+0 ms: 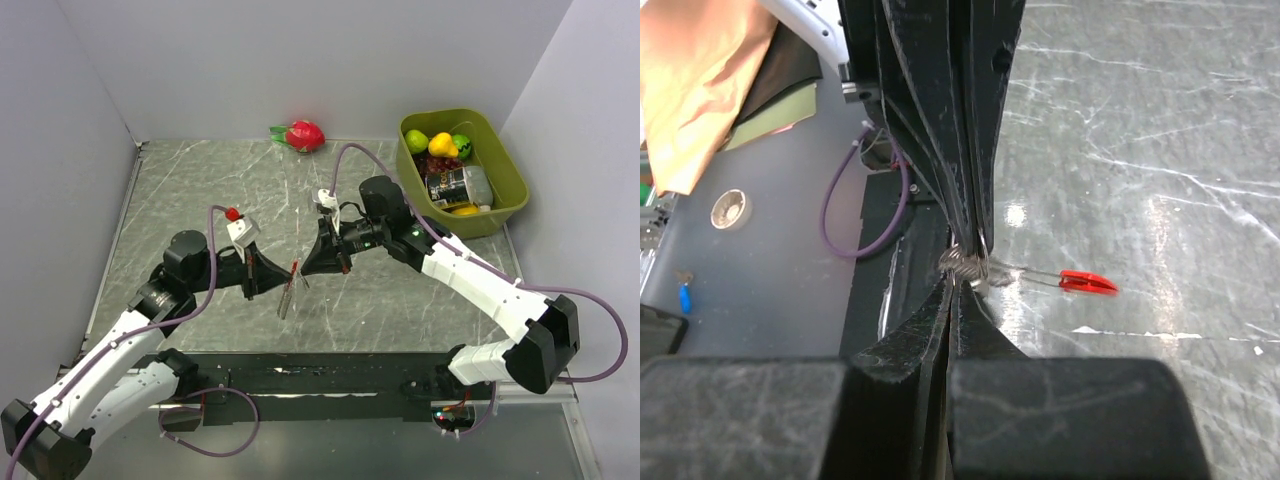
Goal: Put the keys on the keyring
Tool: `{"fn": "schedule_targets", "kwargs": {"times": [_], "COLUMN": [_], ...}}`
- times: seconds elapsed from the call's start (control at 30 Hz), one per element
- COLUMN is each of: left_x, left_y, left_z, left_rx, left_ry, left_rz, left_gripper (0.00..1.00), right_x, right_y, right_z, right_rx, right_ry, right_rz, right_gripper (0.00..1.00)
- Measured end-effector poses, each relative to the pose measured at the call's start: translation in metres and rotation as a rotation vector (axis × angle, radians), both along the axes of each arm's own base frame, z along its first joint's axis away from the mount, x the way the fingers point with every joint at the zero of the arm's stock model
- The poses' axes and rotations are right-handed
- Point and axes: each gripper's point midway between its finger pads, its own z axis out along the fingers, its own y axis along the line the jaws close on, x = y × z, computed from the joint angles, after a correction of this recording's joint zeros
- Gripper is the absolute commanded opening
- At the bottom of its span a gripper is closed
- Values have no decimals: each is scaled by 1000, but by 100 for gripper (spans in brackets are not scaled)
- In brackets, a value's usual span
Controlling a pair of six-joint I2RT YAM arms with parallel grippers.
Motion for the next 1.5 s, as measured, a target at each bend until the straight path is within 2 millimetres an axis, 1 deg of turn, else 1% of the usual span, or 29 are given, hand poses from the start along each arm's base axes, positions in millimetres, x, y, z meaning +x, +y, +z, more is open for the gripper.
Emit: {"fn": "schedule_targets", "kwargs": {"times": [0.2,0.33,0.7,0.87,1.1,1.5], "left_x": [1,1,4,5,6,5], "left_y": [-10,-13,-8,-8,-7,-8], "left_z": [-7,-6,3,2,2,2], "left_rx": [19,20,8,13,17,17], "left_ry": [12,6,-39,-43,-48,-50], "left_rz": [-7,-7,35,40,44,38], "left_gripper": [1,1,1,1,1,1], "right_x": [-1,1,6,10,10,17], "right_y": [3,5,4,1,1,-1], "right_z": [-3,-4,-9,-12,-11,-10], "right_rx": [-4,-3,-13,-15,-10,-4], "right_ry": [10,12,23,38,48,43], "right_rz": [9,7,-16,-31,-34,-65], "right_gripper": [0,0,0,0,0,0]}}
